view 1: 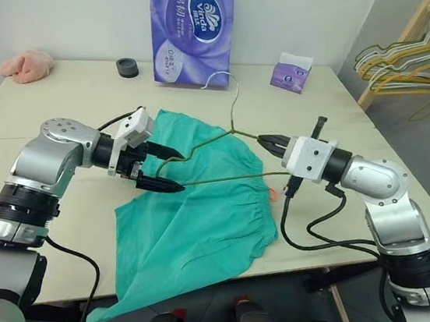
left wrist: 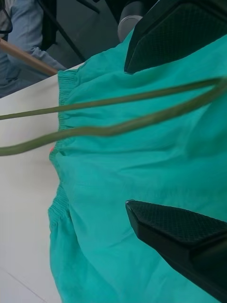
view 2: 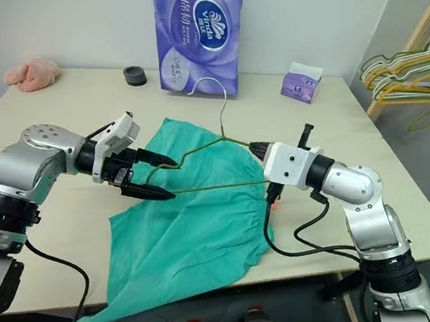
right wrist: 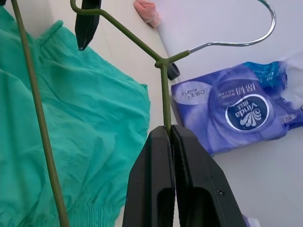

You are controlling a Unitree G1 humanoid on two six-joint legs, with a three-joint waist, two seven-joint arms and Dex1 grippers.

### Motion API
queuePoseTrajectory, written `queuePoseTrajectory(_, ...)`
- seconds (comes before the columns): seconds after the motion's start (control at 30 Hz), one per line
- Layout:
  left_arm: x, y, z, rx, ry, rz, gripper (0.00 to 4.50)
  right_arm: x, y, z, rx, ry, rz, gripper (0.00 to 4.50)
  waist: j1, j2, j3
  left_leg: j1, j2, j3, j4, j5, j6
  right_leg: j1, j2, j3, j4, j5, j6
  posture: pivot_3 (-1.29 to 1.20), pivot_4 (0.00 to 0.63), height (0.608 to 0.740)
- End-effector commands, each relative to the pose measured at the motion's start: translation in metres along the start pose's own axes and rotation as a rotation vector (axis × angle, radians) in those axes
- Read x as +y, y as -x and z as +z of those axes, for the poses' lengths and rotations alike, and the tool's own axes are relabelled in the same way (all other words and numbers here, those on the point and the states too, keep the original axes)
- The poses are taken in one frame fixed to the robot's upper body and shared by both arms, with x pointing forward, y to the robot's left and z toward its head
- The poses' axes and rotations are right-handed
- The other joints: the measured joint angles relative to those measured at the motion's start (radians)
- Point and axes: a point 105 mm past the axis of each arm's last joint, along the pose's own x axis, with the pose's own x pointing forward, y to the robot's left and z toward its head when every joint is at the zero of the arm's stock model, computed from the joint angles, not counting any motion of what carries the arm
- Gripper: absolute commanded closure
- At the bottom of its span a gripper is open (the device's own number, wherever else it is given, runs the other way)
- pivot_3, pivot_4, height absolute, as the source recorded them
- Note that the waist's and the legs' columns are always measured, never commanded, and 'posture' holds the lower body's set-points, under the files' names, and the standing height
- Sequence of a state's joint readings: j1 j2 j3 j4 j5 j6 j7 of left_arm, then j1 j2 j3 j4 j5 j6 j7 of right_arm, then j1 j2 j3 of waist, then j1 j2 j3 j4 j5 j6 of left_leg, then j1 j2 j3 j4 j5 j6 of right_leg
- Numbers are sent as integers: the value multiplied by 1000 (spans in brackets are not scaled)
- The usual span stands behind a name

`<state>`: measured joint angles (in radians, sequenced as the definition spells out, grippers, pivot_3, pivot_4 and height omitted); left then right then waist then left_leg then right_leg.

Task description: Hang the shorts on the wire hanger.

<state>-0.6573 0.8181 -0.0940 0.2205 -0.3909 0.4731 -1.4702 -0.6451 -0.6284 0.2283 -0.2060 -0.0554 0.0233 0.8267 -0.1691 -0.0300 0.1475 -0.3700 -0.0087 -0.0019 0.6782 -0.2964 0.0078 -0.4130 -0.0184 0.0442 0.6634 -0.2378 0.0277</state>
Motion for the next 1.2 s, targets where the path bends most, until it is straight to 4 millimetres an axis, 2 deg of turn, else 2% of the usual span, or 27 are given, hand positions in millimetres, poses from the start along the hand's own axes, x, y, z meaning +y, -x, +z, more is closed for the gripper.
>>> queuePoseTrajectory(0.03,-7,-3,4,2,-8,-35,383,-8,1,17,-55,38,-22,4500,0,0,0,0,0,0,0,0,0,0,0,0,0,0,0,-218,125,740)
queuePoseTrajectory(0.1,-10,-4,3,7,-5,-50,832,-7,2,18,-56,35,-20,4500,0,0,0,0,0,0,0,0,0,0,0,0,0,0,0,-218,126,740)
queuePoseTrajectory(0.43,-14,-5,1,9,6,-66,3974,-6,1,20,-67,40,-13,4500,0,0,0,0,0,0,0,0,0,0,0,0,0,0,0,-219,129,740)
queuePoseTrajectory(0.5,-15,-6,1,7,8,-69,4474,-5,1,22,-75,38,-13,4500,0,0,0,0,0,0,0,0,0,0,0,0,0,0,0,-219,129,740)
queuePoseTrajectory(0.7,-15,-5,0,9,9,-60,4474,10,2,25,-96,35,55,4500,0,0,0,0,0,0,0,0,0,0,0,0,0,0,0,-218,128,740)
queuePoseTrajectory(0.8,-11,-4,-2,18,7,-26,4500,15,5,27,-103,6,81,3858,0,0,0,0,0,0,0,0,0,0,0,-1,0,0,0,-216,127,740)
queuePoseTrajectory(0.93,-8,-4,-5,36,-8,3,4500,15,14,24,-73,-33,109,2473,2,0,0,0,0,0,0,0,0,0,0,-1,0,0,0,-216,126,740)
queuePoseTrajectory(1.1,-7,-6,-8,107,-102,31,4500,1,36,10,50,-234,86,718,4,0,1,0,0,-1,0,0,0,0,0,-1,0,0,0,-226,126,740)
queuePoseTrajectory(1.17,-6,-5,-8,135,-152,37,4500,4,44,5,99,-331,112,22,4,0,1,0,0,-1,0,0,0,0,0,0,0,0,0,-229,126,740)
queuePoseTrajectory(1.2,-6,-5,-6,148,-186,42,4500,9,47,1,138,-388,145,22,4,0,1,0,0,-1,0,0,0,0,0,-1,0,0,0,-234,127,740)
